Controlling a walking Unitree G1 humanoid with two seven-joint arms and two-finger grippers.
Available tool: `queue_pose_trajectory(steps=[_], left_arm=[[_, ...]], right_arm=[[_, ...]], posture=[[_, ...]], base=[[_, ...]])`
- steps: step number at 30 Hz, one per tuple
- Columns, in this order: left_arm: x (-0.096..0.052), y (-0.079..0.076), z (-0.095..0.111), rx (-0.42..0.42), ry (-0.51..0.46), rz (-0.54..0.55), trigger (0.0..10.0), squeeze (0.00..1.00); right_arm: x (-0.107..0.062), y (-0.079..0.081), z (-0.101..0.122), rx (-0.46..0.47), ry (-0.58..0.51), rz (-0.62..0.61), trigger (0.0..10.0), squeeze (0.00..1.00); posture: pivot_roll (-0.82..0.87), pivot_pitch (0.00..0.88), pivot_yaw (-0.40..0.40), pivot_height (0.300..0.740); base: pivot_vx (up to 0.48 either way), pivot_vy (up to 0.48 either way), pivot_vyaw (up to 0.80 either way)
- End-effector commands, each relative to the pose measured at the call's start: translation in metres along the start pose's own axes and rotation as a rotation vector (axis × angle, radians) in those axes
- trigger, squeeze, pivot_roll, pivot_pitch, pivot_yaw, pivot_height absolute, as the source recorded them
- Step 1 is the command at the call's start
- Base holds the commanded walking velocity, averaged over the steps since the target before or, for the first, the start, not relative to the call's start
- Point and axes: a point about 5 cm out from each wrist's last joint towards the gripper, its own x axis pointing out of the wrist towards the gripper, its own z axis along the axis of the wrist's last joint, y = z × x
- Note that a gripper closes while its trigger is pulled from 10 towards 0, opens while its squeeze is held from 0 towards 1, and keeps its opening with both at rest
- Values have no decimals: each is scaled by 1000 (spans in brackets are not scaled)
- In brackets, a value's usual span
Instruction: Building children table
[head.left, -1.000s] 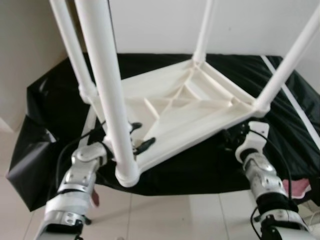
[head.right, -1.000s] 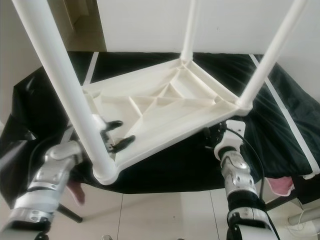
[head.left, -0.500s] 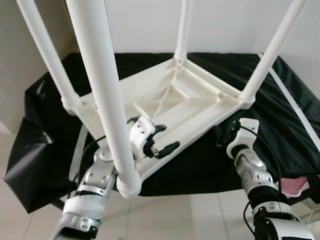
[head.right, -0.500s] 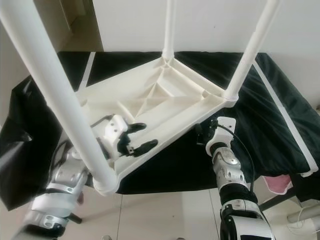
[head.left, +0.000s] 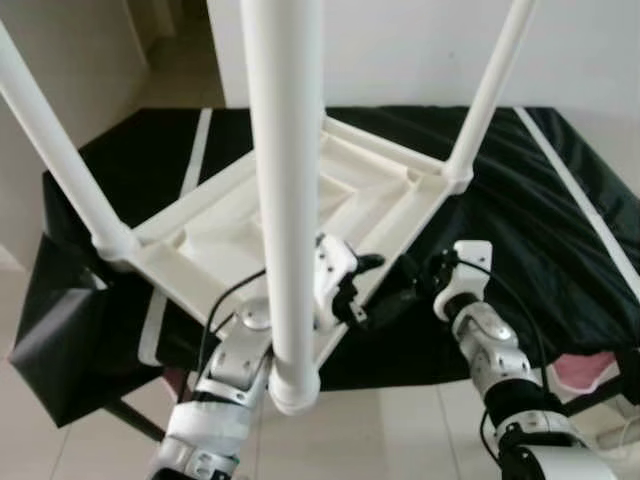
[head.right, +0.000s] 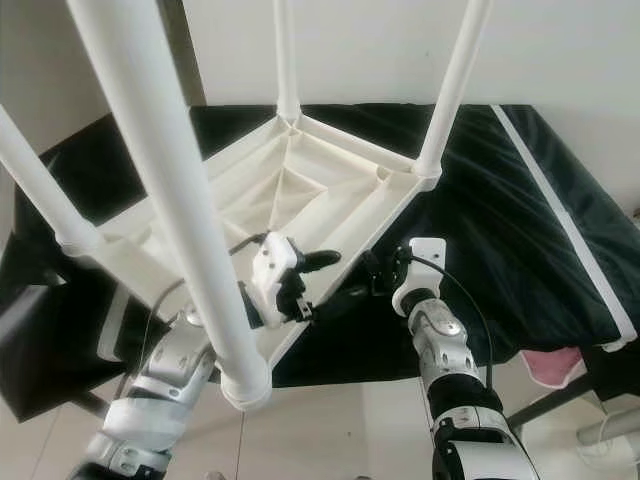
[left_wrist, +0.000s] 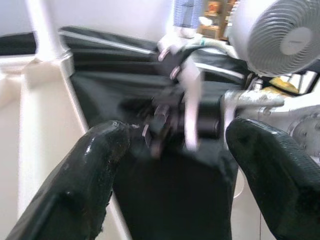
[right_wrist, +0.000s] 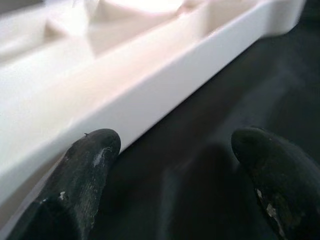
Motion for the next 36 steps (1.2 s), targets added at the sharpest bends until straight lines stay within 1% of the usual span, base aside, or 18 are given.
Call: queue_pose_trajectory(steps=[1, 3, 4, 7, 8, 10, 12, 13, 16, 17, 19, 20, 21, 22, 23, 29, 31, 36], left_arm=[[-11, 3, -3, -30, 13, 26, 10000, 0], [-26, 2, -2, -48, 11, -3, 10000, 0], [-26, 2, -2, -48, 11, -3, 10000, 0], [-61, 2, 2, -92, -19, -34, 10000, 0], [-61, 2, 2, -92, -19, -34, 10000, 0], [-75, 6, 3, -102, -15, -2, 10000, 0], [-78, 8, 2, -103, -13, 17, 10000, 0], [-87, 13, 2, -101, -8, 56, 10000, 0], [-87, 13, 2, -101, -8, 56, 10000, 0], [-106, 18, 2, -94, 17, 106, 10000, 0], [-106, 18, 2, -94, 17, 106, 10000, 0], [-114, 19, 2, -88, 32, 119, 10000, 0], [-114, 19, 2, -88, 32, 119, 10000, 0], [-133, 16, -2, -54, 99, 115, 10000, 0], [-139, 13, -4, -34, 128, 107, 10000, 0], [-160, 2, -4, 23, 193, 68, 10000, 0], [-169, -2, -6, 34, 256, 30, 10000, 0], [-175, -12, -3, 56, 302, -61, 10000, 0]], right_arm=[[-4, -16, 8, 19, -61, -87, 10000, 0], [-10, -21, 13, 27, -105, -98, 10000, 0], [-10, -21, 13, 27, -105, -98, 10000, 0], [-21, -22, 15, 24, -135, -82, 10000, 0], [-21, -22, 15, 24, -135, -82, 10000, 0], [-24, -22, 16, 19, -143, -77, 10000, 0], [-25, -21, 16, 18, -146, -76, 10000, 0], [-26, -18, 16, 14, -145, -55, 10000, 0], [-26, -18, 16, 14, -145, -55, 10000, 0], [-28, -12, 16, 5, -144, -24, 10000, 0], [-28, -12, 16, 5, -144, -24, 10000, 0], [-29, -10, 16, 1, -143, -13, 10000, 0], [-29, -10, 16, 1, -143, -13, 10000, 0], [-32, -10, 14, -18, -120, -6, 10000, 0], [-32, -10, 13, -26, -108, -5, 10000, 0], [-35, -11, 13, -40, -93, -3, 10000, 0], [-35, -12, 12, -48, -83, 4, 10000, 0], [-35, -13, 12, -58, -67, 7, 10000, 0]], posture=[[-21, 43, 9, 740], [-18, 42, 5, 740], [-18, 42, 5, 740], [-7, 39, -8, 740], [-7, 39, -8, 740], [-7, 39, -8, 740], [-5, 37, -9, 740], [-5, 35, -9, 740], [-5, 35, -9, 740], [2, 33, -13, 740], [2, 33, -13, 740], [2, 33, -13, 740], [2, 33, -13, 740], [9, 33, -10, 740], [9, 33, -10, 740], [14, 30, -18, 740], [17, 30, -23, 740], [21, 27, -28, 740]], base=[[0, 0, 0], [0, 0, 0], [0, 0, 0], [0, 0, 0], [0, 0, 0], [0, 0, 0], [0, 0, 0], [0, 0, 0], [0, 0, 0], [0, 0, 0], [0, 0, 0], [0, 0, 0], [0, 0, 0], [0, 0, 0], [0, 0, 0], [0, 0, 0], [0, 0, 0], [0, 0, 0]])
